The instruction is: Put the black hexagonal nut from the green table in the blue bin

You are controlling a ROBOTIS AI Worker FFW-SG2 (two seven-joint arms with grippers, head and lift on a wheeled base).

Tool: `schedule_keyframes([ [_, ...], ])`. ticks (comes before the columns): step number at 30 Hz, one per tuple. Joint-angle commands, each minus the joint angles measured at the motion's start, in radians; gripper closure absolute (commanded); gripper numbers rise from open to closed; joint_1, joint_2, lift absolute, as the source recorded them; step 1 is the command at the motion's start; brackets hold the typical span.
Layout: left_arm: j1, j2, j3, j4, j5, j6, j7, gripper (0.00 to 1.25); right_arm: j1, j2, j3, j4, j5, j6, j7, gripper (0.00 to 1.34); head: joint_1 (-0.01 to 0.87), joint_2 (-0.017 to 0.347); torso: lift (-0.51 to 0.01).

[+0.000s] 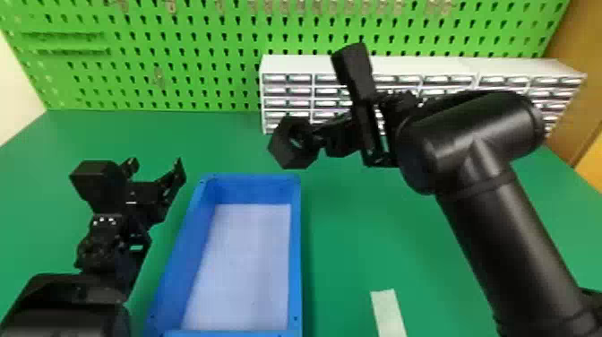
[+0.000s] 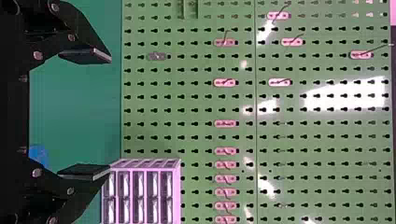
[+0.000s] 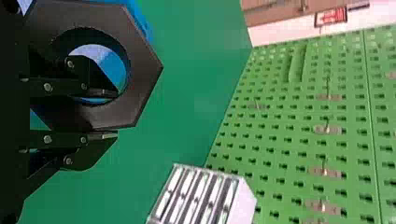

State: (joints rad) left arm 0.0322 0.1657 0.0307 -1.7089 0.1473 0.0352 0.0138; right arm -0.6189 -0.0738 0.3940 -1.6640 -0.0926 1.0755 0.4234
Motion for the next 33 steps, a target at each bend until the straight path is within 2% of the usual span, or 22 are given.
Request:
schedule_keyframes([
  [1,0.000,0.000,0.000,0.000,0.000,0.000,0.000,0.42,-0.008,-0.007,0.054,-0.010,-0.033,-0.002,0.000,1.04,0.686,0.052,-0.097],
  [13,-0.002,0.000,-0.002,0.000,0.000,0.000,0.000,0.42,-0.050,-0.027,0.224,-0.005,-0.081,-0.012,0.000,1.04,0.686,0.052,-0.097],
  [28,-0.002,0.000,-0.002,0.000,-0.002,0.000,0.000,0.42,-0.111,-0.047,0.396,0.090,-0.171,-0.052,-0.002,1.04,0.686,0.052,-0.097],
  [33,-0.002,0.000,-0.002,0.000,-0.002,0.000,0.000,0.42,-0.122,-0.052,0.444,0.115,-0.208,-0.068,-0.025,1.04,0.686,0.052,-0.097],
])
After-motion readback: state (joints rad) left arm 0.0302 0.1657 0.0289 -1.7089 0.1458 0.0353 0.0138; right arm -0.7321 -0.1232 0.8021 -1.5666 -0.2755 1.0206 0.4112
